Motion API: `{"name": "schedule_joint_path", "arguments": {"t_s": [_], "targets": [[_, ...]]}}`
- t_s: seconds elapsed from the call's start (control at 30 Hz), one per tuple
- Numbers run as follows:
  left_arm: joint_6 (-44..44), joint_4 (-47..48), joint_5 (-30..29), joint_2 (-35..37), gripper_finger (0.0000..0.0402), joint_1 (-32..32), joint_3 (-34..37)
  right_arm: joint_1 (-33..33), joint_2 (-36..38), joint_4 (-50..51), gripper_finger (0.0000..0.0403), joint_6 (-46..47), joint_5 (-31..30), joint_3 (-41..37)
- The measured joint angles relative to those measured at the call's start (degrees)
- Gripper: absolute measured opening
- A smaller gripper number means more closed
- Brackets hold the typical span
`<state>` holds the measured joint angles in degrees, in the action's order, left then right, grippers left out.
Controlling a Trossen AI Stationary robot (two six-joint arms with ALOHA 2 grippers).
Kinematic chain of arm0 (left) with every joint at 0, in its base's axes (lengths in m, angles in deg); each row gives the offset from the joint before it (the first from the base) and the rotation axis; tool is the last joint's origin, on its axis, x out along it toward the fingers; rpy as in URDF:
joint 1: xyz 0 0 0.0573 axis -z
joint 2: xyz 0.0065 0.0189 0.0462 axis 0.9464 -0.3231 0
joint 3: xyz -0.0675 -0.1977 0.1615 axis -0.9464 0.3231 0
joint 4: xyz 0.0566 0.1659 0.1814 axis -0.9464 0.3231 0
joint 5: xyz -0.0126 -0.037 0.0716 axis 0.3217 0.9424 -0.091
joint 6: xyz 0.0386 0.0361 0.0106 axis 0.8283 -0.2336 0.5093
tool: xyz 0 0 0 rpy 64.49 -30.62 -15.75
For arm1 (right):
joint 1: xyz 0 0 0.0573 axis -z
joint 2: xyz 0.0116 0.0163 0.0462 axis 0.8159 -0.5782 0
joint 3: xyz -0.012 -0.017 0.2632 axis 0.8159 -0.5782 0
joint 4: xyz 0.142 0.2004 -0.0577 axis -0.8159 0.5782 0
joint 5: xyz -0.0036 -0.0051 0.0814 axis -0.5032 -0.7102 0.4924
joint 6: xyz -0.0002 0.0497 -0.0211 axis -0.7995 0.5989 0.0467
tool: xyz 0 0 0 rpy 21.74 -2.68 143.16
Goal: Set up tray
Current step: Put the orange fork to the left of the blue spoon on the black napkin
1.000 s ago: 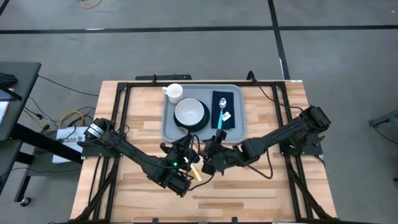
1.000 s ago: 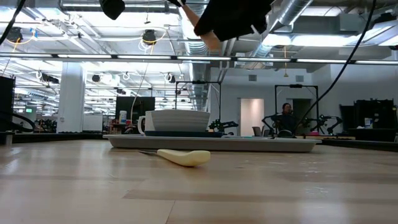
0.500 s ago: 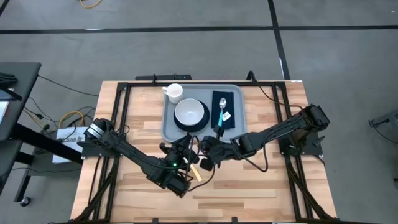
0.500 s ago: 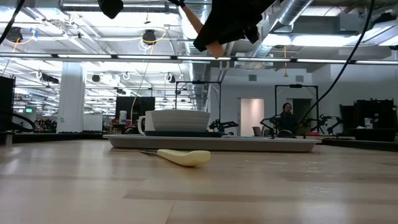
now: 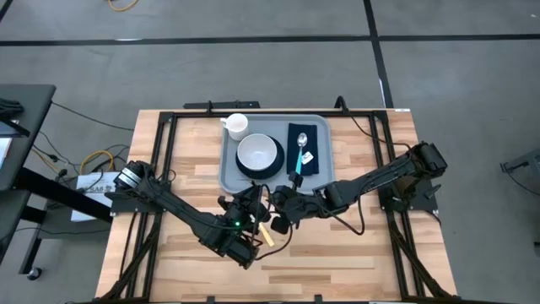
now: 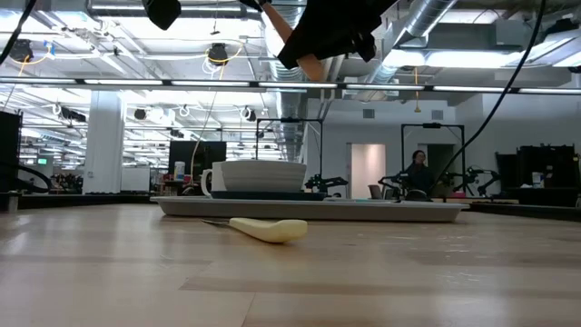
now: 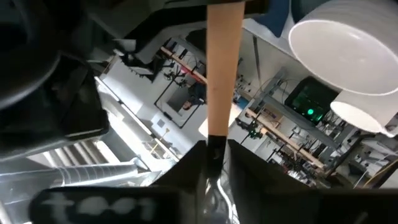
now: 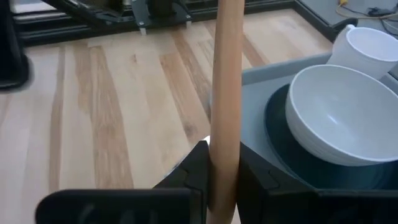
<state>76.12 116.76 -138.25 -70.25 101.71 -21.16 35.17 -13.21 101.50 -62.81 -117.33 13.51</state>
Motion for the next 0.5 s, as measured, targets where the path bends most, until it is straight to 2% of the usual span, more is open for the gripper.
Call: {"name": "schedule_joint_path", "arguments": {"t_s": [0.13,0.27,0.4,0.5], "targets": [[-1.1,0.1,1.7,0.0,0.0085,0.6,0.0,-0.1,0.0,0.0,0.0037,0.0,0.6,0.0],[-6.0,1.3,3.0,0.0,0.0133,1.3,-0.7,0.0,0.0,0.4,0.0037,1.7,0.9,0.0],[-12.3,7.8,5.5,0.5,0.0168,1.9,-4.0,0.5,0.0,0.7,0.0037,3.0,2.7,0.0],[-20.3,16.0,8.8,0.7,0.0183,2.4,-8.3,0.8,0.0,0.8,0.0037,4.4,3.3,0.0]]}}
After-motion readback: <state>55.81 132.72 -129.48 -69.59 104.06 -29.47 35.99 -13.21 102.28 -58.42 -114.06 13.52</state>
